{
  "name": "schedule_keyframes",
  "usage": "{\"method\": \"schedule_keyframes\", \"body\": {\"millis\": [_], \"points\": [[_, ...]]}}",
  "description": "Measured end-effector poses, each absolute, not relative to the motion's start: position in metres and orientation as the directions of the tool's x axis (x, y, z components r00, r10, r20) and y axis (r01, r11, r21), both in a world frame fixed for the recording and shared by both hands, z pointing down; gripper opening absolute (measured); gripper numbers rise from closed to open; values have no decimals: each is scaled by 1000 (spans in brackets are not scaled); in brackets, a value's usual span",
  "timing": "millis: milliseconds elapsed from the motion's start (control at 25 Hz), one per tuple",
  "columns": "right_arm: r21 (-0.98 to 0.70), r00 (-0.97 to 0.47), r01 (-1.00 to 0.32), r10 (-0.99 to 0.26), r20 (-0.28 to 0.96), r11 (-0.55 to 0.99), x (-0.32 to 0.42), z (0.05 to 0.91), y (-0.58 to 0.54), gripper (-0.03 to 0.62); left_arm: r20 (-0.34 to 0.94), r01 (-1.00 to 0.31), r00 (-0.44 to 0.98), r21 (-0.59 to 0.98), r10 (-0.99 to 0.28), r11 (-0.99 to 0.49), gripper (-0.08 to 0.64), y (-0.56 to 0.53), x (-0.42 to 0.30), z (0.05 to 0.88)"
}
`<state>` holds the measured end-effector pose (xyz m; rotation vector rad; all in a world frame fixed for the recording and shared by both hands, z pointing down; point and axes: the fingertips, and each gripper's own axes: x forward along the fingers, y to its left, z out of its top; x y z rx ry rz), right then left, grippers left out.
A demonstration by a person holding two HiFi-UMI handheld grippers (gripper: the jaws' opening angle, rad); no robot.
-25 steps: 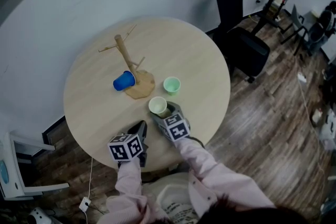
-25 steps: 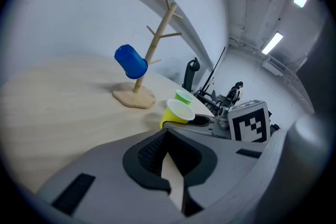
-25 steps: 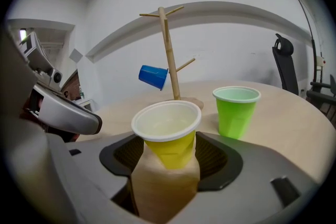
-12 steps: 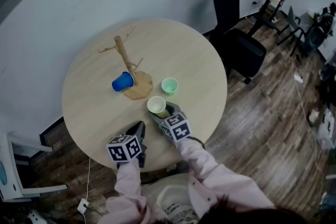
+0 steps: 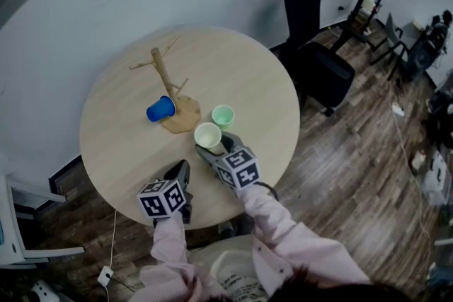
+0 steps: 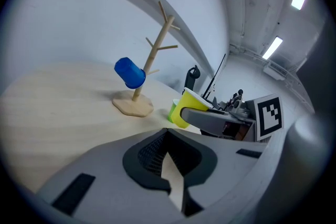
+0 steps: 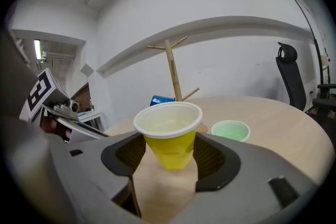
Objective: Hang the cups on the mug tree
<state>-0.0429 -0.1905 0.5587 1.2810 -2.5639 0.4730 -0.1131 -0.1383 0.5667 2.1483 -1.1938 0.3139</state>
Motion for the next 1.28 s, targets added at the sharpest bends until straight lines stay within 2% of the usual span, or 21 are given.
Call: {"method": "schedule_keyframes", "body": {"millis": [360,1280], "points": [[-176,-658,-750,-695,290,637,-27,518,-200,273,448,-842,516,422,-730,-336,15,-156,-95,539],[-101,-766,-611,-554,326,785,6,491,-267,273,371,-890,351,417,-860,-183,15,-205,-61,496]]}}
